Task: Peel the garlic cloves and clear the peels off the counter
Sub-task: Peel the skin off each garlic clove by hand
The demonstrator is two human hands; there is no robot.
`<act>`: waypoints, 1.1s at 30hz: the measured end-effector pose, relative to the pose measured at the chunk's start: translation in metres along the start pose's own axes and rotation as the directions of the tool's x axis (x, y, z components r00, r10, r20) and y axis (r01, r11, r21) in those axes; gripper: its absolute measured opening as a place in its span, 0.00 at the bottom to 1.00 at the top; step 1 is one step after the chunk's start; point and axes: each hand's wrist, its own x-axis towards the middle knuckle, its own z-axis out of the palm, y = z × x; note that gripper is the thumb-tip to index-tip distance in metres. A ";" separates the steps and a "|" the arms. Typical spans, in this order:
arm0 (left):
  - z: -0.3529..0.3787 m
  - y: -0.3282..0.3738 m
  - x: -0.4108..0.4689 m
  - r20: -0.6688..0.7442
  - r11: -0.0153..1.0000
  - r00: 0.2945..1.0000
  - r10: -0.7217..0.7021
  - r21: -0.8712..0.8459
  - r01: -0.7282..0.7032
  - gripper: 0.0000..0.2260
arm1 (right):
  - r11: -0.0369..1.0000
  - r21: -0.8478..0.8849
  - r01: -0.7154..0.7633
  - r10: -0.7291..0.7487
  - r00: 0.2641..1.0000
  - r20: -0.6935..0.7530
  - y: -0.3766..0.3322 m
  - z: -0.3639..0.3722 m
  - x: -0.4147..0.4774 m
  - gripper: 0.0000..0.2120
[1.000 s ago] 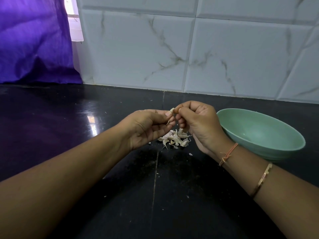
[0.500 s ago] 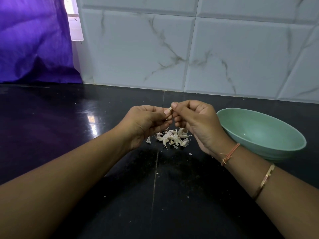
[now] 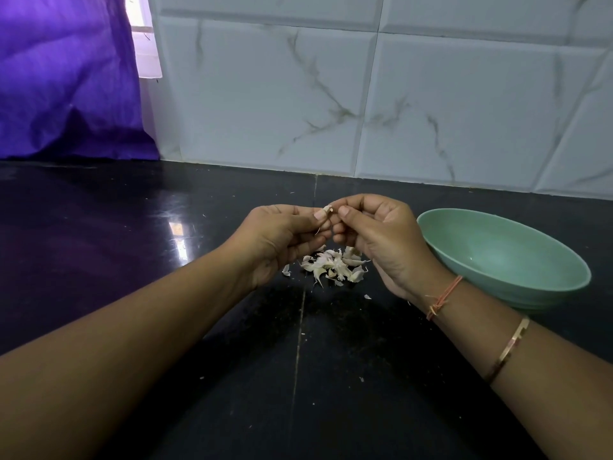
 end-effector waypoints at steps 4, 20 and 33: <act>-0.001 -0.001 0.001 -0.025 0.998 0.998 0.060 -0.009 -0.060 0.02 | 1.000 -0.007 -0.029 0.028 0.999 -0.031 -0.001 0.002 -0.001 0.05; 0.002 -0.001 -0.001 -0.004 0.999 1.000 0.020 0.044 -0.020 0.06 | 0.987 -0.158 -0.017 0.014 1.000 -0.020 -0.001 0.001 -0.002 0.08; -0.001 -0.001 0.002 -0.046 0.995 0.998 0.050 0.087 -0.046 0.04 | 0.933 -0.350 0.082 -0.134 0.983 -0.128 0.006 -0.002 0.003 0.07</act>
